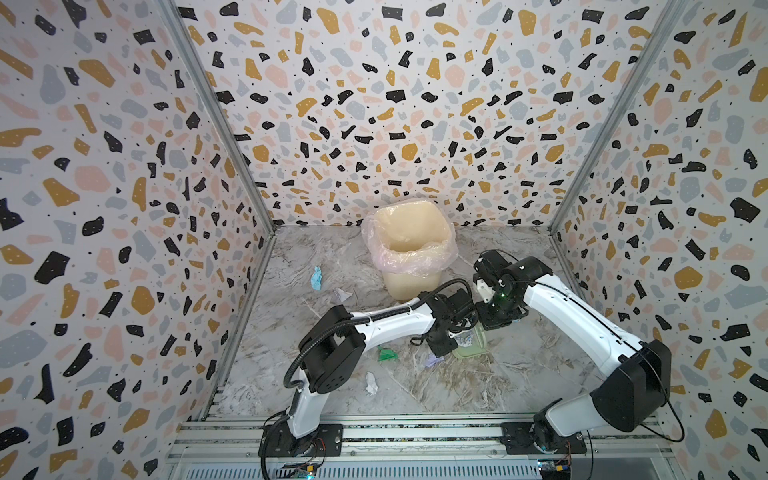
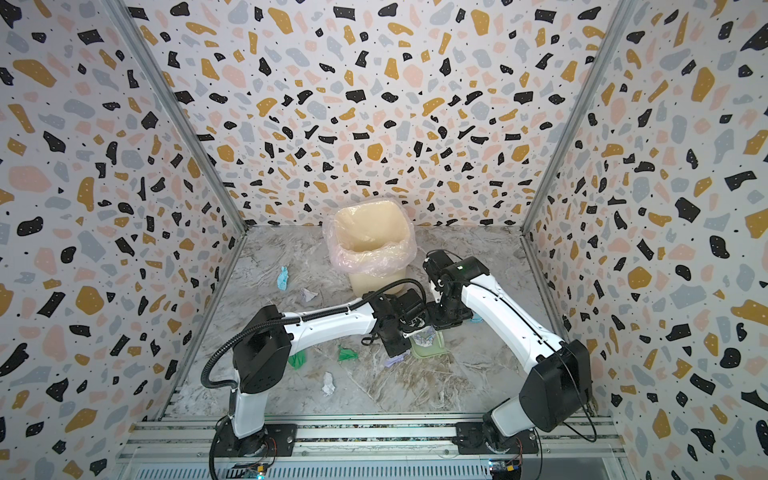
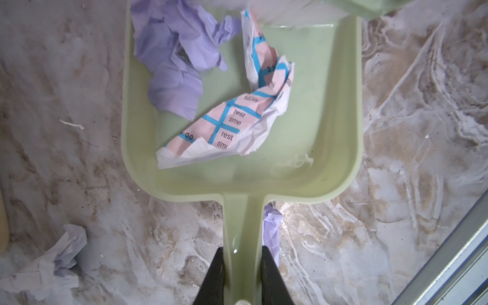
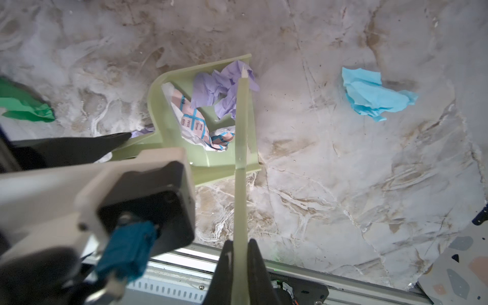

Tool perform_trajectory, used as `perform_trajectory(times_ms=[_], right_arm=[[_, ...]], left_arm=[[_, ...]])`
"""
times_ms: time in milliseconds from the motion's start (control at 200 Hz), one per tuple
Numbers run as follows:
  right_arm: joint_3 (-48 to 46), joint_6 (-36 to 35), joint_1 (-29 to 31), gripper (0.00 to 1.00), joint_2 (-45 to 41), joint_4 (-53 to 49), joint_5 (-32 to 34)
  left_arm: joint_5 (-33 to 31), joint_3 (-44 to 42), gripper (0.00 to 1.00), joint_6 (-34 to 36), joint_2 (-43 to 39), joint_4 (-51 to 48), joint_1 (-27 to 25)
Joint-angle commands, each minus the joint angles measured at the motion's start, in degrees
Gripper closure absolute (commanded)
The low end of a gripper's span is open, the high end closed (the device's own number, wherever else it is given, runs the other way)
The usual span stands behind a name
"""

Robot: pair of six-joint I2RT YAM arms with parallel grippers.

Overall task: Sweep away the paper scraps from the table
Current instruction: 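Sweep the purple and printed scraps with the right gripper's brush into the dustpan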

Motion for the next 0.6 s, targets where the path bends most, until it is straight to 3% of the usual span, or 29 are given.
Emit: perform_trajectory(times_ms=[0, 205, 596], right_arm=[[2.77, 0.87, 0.27, 1.00, -0.86, -4.15, 1.16], [2.63, 2.22, -3.98, 1.00, -1.88, -4.72, 4.73], [4.73, -2.53, -0.94, 1.00, 3.43, -0.66, 1.17]], left_arm=[[0.00, -1.69, 1.00, -0.55, -1.57, 0.90, -0.05], [-0.14, -3.82, 1.00, -0.99, -2.32, 2.38, -0.04], [-0.31, -3.41, 1.00, -1.25, -2.63, 2.41, -0.11]])
